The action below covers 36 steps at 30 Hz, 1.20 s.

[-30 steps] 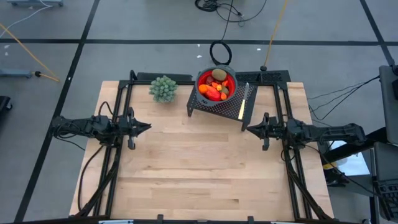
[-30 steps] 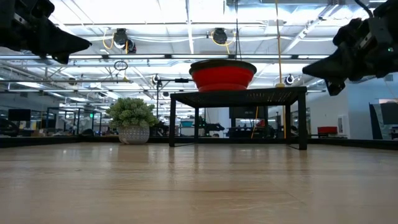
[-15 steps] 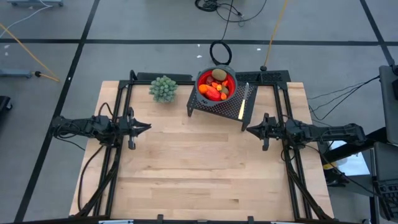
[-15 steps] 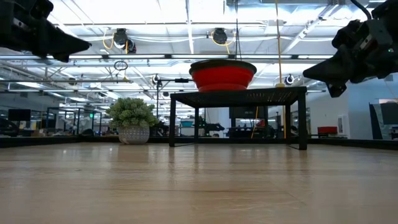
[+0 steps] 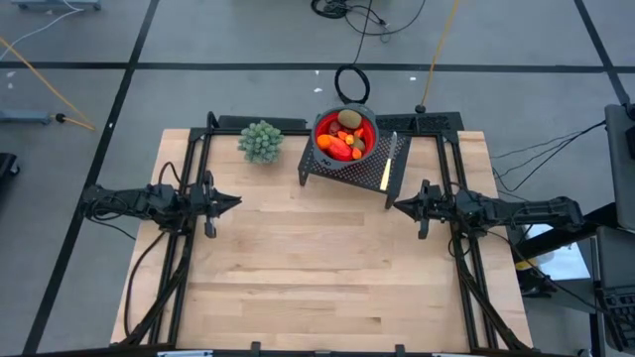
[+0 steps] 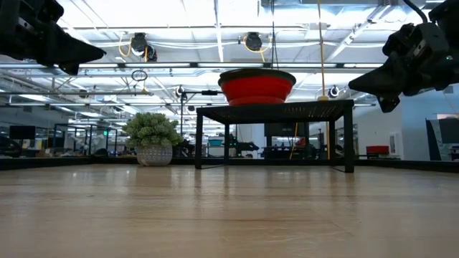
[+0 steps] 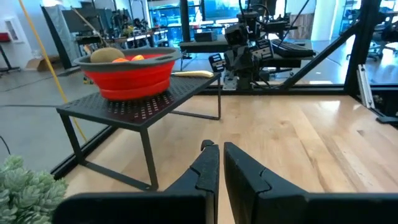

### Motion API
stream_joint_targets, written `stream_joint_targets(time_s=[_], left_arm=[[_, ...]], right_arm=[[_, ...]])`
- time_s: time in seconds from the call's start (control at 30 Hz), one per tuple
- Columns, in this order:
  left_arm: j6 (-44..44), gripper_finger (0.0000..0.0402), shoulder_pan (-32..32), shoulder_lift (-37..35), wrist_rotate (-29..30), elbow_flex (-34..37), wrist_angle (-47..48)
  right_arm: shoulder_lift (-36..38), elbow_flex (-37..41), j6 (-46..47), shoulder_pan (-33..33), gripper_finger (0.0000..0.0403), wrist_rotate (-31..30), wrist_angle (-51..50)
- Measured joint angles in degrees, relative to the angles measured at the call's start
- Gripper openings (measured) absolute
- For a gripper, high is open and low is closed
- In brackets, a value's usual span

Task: Pick & Place Fruit
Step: Return to Home Position

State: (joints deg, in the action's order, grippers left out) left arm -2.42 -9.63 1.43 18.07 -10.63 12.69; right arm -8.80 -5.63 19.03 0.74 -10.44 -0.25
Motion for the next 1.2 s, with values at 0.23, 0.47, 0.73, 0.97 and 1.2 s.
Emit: stream_joint_targets(time_s=[0.23,0.47,0.73,0.97,1.2], left_arm=[[-0.02,0.0026,0.02,0.00,0.06,0.00,-0.02],[-0.41,0.0026,0.01,0.00,0.06,-0.01,-0.08],[-0.28,0.0026,0.01,0.00,0.06,0.00,-0.11],[-0.28,0.0026,0.00,0.00,0.06,-0.02,-0.11],[-0.28,0.0026,0.01,0.00,0.06,0.00,-0.09]], right_arm=[[0.00,0.00,-0.17,0.01,0.0000,0.02,0.54],[-0.02,0.07,-0.18,0.00,0.0000,-0.04,2.55],[-0.04,0.07,-0.20,-0.01,0.0000,-0.04,2.68],[-0.04,0.09,-0.20,-0.01,0.0000,-0.02,2.95],[-0.02,0.07,-0.22,0.00,0.0000,-0.02,2.99]])
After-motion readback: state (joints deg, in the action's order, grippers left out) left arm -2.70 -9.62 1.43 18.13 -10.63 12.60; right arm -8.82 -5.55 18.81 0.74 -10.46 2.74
